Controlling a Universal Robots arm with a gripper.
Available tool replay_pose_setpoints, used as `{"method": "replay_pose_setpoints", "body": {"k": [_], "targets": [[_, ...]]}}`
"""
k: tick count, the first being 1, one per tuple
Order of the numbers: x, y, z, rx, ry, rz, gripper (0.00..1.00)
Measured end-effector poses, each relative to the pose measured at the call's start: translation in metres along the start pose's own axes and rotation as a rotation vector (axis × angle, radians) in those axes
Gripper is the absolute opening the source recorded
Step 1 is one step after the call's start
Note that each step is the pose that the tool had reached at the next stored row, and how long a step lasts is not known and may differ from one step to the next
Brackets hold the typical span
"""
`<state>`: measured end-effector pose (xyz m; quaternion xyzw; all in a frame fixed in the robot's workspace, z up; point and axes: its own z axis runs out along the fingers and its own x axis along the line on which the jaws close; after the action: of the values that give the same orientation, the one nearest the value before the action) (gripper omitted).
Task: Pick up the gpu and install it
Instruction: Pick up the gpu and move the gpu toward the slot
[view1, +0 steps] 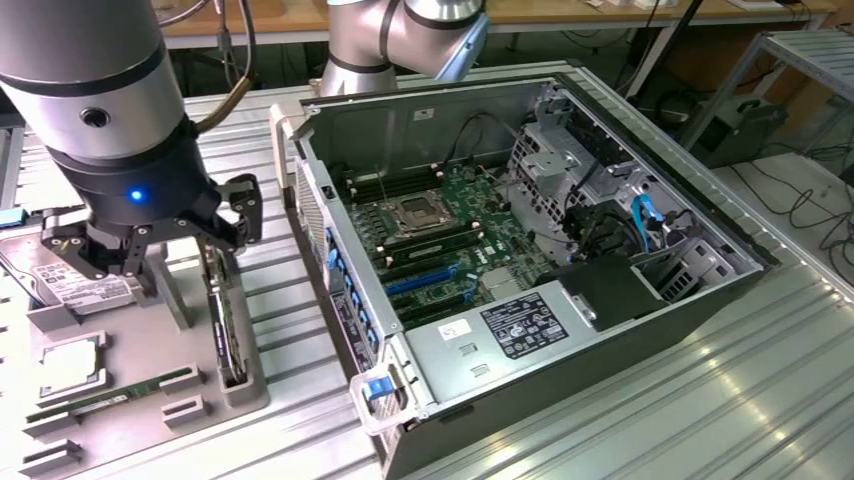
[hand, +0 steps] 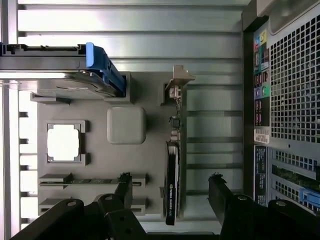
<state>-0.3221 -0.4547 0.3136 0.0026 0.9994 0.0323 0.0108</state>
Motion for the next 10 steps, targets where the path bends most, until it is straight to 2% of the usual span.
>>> {"method": "replay_pose_setpoints", "body": {"k": [10], "targets": [[0.000,-0.0009,0.0150,0.0000,0.0004,0.000,0.72]]}}
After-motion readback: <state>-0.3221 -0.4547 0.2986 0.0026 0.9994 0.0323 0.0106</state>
